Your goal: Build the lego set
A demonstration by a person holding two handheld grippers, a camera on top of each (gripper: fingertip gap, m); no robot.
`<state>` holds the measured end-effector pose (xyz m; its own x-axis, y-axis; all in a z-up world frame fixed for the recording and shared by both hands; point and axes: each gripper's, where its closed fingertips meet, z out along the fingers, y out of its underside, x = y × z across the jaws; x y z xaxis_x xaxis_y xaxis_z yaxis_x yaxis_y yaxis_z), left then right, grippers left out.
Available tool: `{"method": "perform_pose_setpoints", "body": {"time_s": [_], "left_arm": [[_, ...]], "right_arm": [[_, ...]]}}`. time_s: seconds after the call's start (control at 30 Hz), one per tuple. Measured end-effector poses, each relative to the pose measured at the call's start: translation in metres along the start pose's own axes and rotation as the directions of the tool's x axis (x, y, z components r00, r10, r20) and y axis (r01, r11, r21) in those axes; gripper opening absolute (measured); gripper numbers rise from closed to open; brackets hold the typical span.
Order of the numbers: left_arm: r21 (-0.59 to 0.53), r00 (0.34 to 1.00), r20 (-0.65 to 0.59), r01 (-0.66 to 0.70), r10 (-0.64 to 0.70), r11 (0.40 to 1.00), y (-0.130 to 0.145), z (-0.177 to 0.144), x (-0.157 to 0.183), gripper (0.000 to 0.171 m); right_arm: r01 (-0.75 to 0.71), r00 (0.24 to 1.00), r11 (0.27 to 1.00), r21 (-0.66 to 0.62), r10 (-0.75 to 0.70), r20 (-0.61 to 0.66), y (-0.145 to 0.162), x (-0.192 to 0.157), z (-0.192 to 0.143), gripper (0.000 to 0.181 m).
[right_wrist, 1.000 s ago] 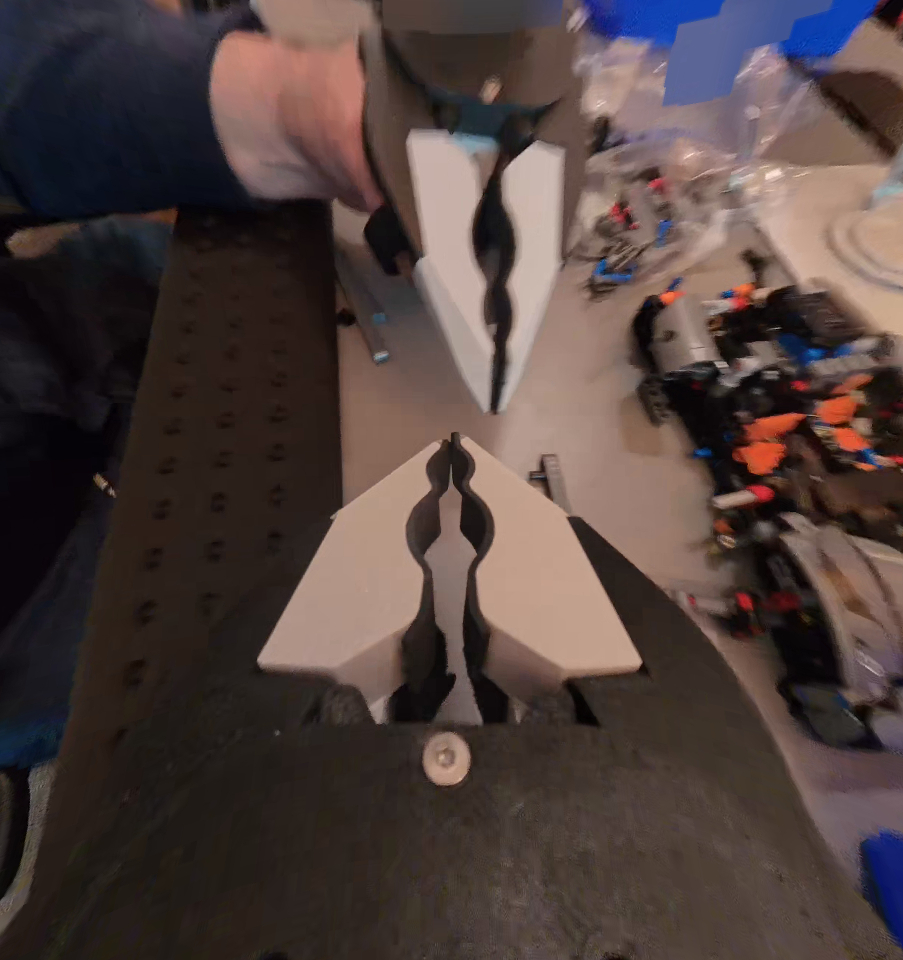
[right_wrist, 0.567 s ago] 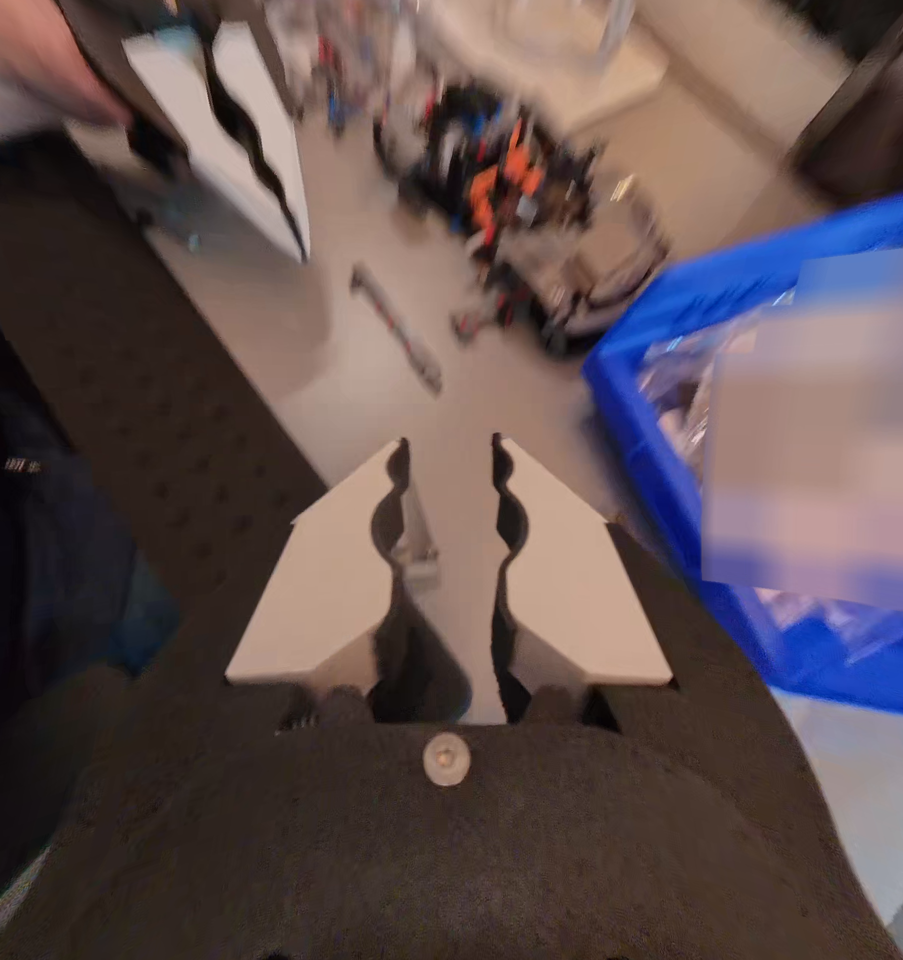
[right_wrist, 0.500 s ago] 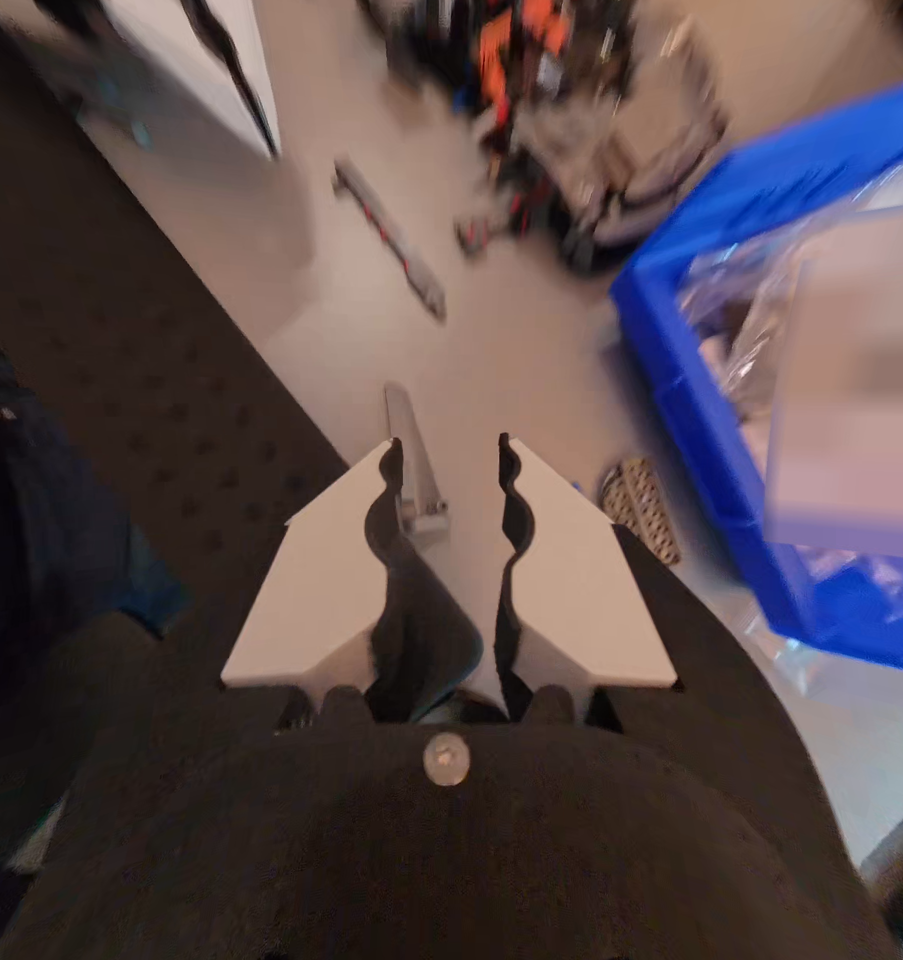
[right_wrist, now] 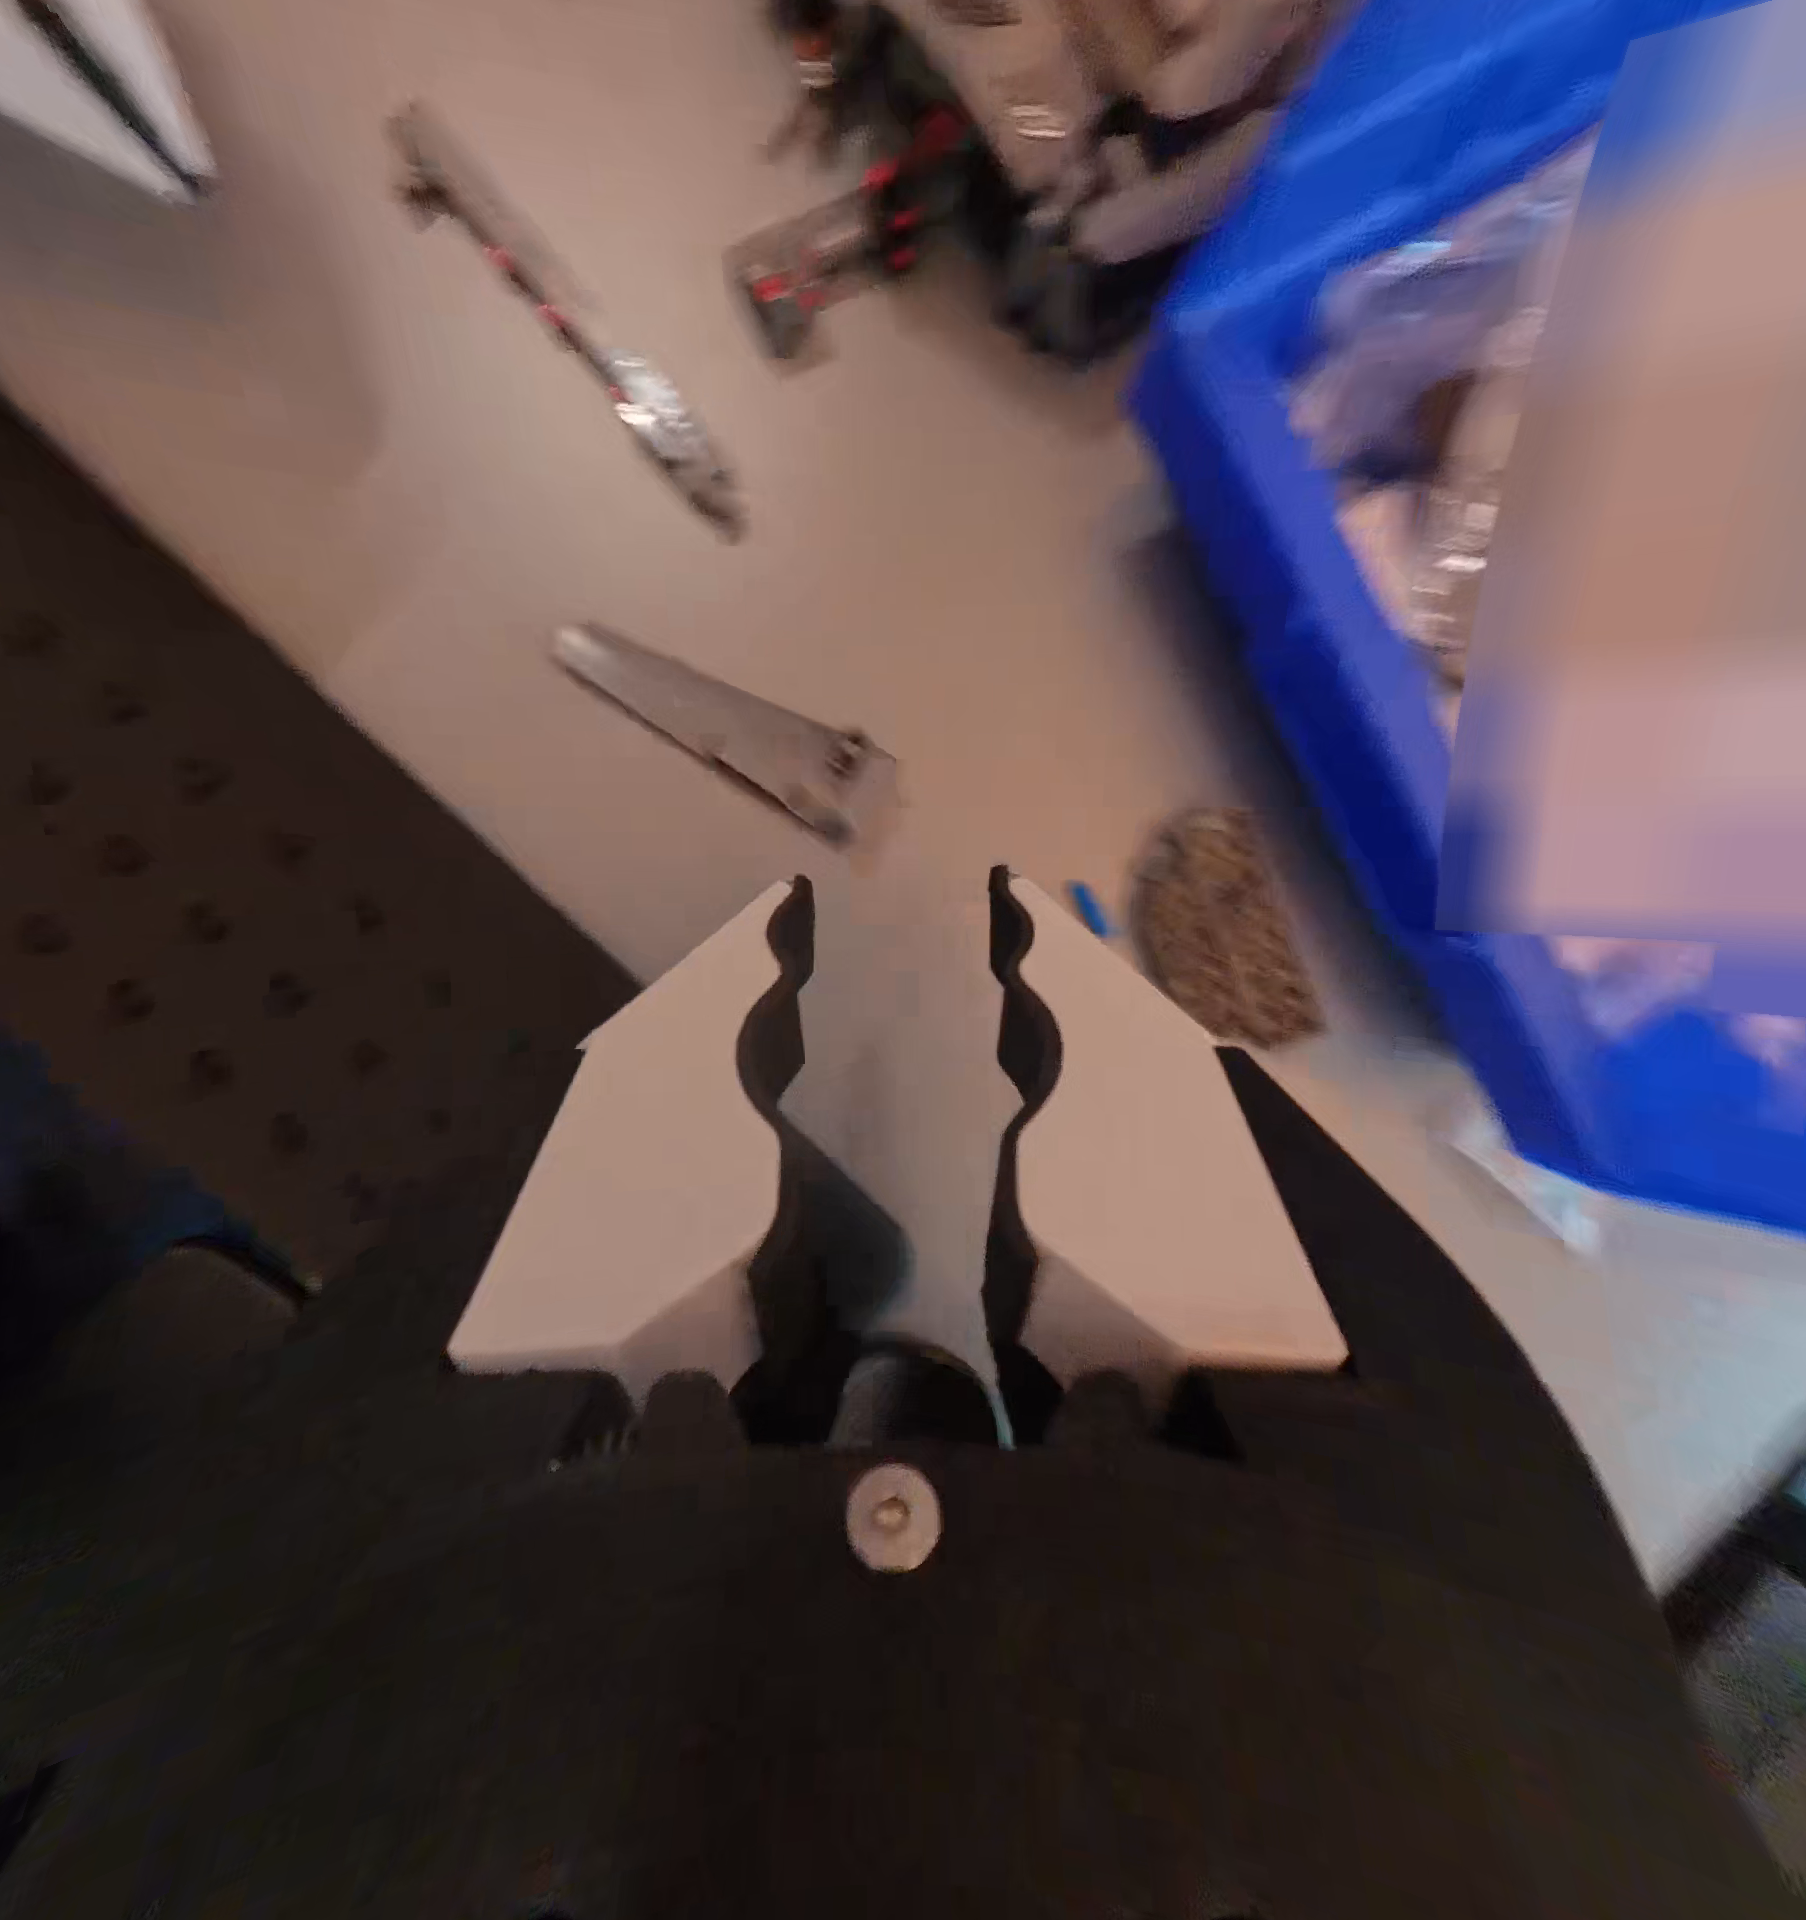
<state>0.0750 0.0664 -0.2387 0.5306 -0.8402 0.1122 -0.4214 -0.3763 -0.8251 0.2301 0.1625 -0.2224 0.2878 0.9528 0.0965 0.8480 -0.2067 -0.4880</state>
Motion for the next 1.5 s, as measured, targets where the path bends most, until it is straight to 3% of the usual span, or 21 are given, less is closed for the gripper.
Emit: {"method": "perform_pose_setpoints", "body": {"time_s": [0.13, 0.3, 0.43, 0.47, 0.5, 0.67, 0.73, 0.8, 0.9, 1.0, 1.07, 1.23, 1.33, 1.5], "left_arm": [[0.017, 1.0, 0.006, 0.009, -0.009, 1.0, -0.003, -0.003, -0.002, 0.0], [0.012, 1.0, 0.011, 0.0, 0.0, 1.0, -0.003, -0.002, -0.002, 0.0], [0.011, 1.0, 0.012, -0.001, 0.001, 1.0, -0.002, -0.002, -0.002, 0.0], [0.012, 1.0, 0.011, 0.0, 0.0, 1.0, -0.002, -0.002, -0.001, 0.0], [0.012, 1.0, 0.01, 0.001, -0.001, 1.0, -0.002, -0.002, -0.002, 0.0], [0.008, 1.0, 0.01, -0.004, 0.004, 1.0, -0.002, -0.001, -0.001, 0.0], [0.011, 1.0, 0.011, -0.005, 0.004, 1.0, -0.003, -0.002, -0.001, 0.0], [0.011, 1.0, 0.01, -0.003, 0.003, 1.0, -0.003, -0.001, -0.002, 0.0], [0.008, 1.0, 0.008, -0.006, 0.006, 1.0, -0.003, -0.001, -0.001, 0.0], [0.006, 1.0, 0.009, -0.008, 0.008, 1.0, -0.002, -0.001, -0.001, 0.0], [0.01, 1.0, 0.01, -0.011, 0.011, 1.0, -0.003, -0.002, -0.001, 0.0], [0.021, 1.0, 0.016, -0.013, 0.012, 1.0, -0.005, -0.004, -0.001, 0.0], [0.037, 1.0, 0.027, -0.017, 0.016, 0.999, -0.009, -0.005, -0.002, 0.001], [0.111, 0.99, 0.117, -0.087, 0.074, 0.99, -0.026, -0.013, -0.007, 0.014]], "right_arm": [[0.097, 0.985, 0.975, -0.198, -0.122, -0.119, 0.018, 0.038, -0.014, 0.044], [0.149, 0.969, 0.876, -0.459, -0.222, -0.11, 0.051, 0.067, 0.023, 0.048], [0.143, 0.977, 0.874, -0.465, -0.2, -0.075, 0.05, 0.073, 0.041, 0.038], [0.157, 0.978, 0.871, -0.466, -0.203, -0.05, 0.051, 0.07, 0.043, 0.028], [0.179, 0.976, 0.871, -0.457, -0.216, -0.029, 0.05, 0.068, 0.046, 0.003], [0.208, 0.972, 0.887, -0.413, -0.236, -0.018, 0.044, 0.065, 0.042, 0.0], [0.194, 0.978, 0.92, -0.339, -0.21, -0.009, 0.03, 0.056, 0.039, 0.009], [0.16, 0.985, 0.94, -0.303, -0.171, -0.008, 0.018, 0.05, 0.039, 0.036], [0.246, 0.964, 0.944, -0.222, -0.261, -0.042, -0.006, 0.043, 0.044, 0.044], [0.27, 0.958, 0.926, -0.265, -0.285, -0.021, -0.003, 0.041, 0.061, 0.053], [0.244, 0.969, 0.937, -0.25, -0.247, 0.018, -0.005, 0.038, 0.069, 0.034], [0.252, 0.967, 0.943, -0.217, -0.238, 0.088, -0.009, 0.025, 0.069, 0.032], [0.23, 0.965, 0.966, -0.119, -0.211, 0.156, -0.022, 0.007, 0.064, 0.032], [0.159, 0.894, 0.971, 0.179, -0.219, 0.391, -0.072, -0.056, 0.033, 0.031]]}}
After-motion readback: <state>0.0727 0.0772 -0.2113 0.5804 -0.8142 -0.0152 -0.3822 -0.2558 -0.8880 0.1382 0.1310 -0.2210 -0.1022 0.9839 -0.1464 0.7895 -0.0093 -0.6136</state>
